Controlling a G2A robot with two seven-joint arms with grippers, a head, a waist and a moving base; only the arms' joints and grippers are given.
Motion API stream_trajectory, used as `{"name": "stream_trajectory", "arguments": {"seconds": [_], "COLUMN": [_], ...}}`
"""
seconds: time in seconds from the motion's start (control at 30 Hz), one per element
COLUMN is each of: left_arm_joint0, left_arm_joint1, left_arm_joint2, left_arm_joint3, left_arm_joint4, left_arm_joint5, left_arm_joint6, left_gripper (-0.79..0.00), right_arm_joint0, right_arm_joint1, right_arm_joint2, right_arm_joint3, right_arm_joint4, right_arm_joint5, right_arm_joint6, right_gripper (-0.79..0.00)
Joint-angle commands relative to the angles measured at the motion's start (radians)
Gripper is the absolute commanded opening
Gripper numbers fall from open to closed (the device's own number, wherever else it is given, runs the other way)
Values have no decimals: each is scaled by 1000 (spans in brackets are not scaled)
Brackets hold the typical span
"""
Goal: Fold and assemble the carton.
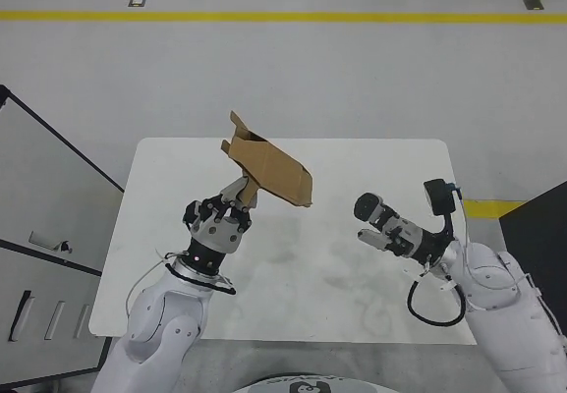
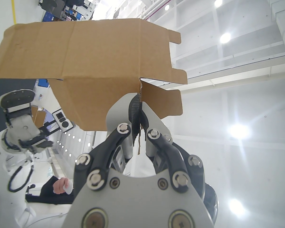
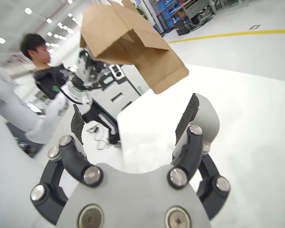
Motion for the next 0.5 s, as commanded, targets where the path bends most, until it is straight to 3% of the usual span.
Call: {"name": "stream_trajectory", "arguments": {"seconds": [0.0, 0.2, 0.47], "left_arm_joint0": [2, 11, 11], "left_arm_joint1": [0, -1, -1], "left_arm_joint2": [-2, -11, -15], "left_arm_joint3": [-1, -4, -5], "left_arm_joint4": [1, -2, 7], "left_arm_joint5": [3, 8, 15], "left_arm_joint6": [-4, -10, -11], "left_gripper": [-785, -785, -785], "right_arm_joint0": [21, 58, 61], "right_arm_joint1": [5, 14, 15], "right_arm_joint2": [-6, -14, -14], "right_arm_joint3": [6, 25, 28], "right_arm_joint4": [235, 445, 459], "right_arm_joint5": [49, 143, 156], "right_arm_joint6": [111, 251, 265], "right_gripper": [0, 0, 0]}}
